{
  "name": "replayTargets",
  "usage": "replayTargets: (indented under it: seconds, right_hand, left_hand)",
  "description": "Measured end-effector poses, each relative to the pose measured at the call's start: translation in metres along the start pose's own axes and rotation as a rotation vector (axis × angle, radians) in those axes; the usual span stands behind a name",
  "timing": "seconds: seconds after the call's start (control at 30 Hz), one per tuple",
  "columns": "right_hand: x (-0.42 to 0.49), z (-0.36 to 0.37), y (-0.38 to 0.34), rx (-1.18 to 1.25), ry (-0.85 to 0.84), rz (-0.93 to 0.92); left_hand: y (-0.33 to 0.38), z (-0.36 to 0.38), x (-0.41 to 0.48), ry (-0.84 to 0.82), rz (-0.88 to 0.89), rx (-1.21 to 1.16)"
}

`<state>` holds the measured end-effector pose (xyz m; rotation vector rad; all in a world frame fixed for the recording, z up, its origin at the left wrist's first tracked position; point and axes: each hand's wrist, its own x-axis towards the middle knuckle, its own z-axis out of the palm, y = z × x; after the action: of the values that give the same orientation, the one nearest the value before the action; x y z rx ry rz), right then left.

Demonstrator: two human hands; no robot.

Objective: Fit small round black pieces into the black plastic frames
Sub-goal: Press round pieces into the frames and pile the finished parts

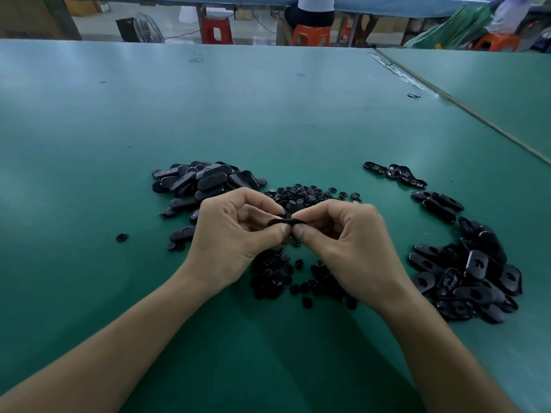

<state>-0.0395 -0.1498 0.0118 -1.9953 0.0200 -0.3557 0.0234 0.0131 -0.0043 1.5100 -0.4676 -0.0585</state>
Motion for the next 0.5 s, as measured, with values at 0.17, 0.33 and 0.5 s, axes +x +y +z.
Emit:
replayTargets:
  seconds: [0.17, 0.33, 0.5]
  right_hand:
    - [0.002, -0.001, -0.003, -0.051, 0.037, 0.025]
    - [0.016, -0.018, 0.001, -0.399, 0.130, 0.117]
    - [0.050, -0.055, 0.024, -0.840, 0.102, 0.338]
  left_hand:
    - [-0.001, 0.000, 0.001, 0.012, -0.001, -0.021]
    - [-0.006, -0.003, 0.006, 0.172, -0.016, -0.138]
    - [-0.009, -0.006, 0.012, 0.337, -0.076, -0.265]
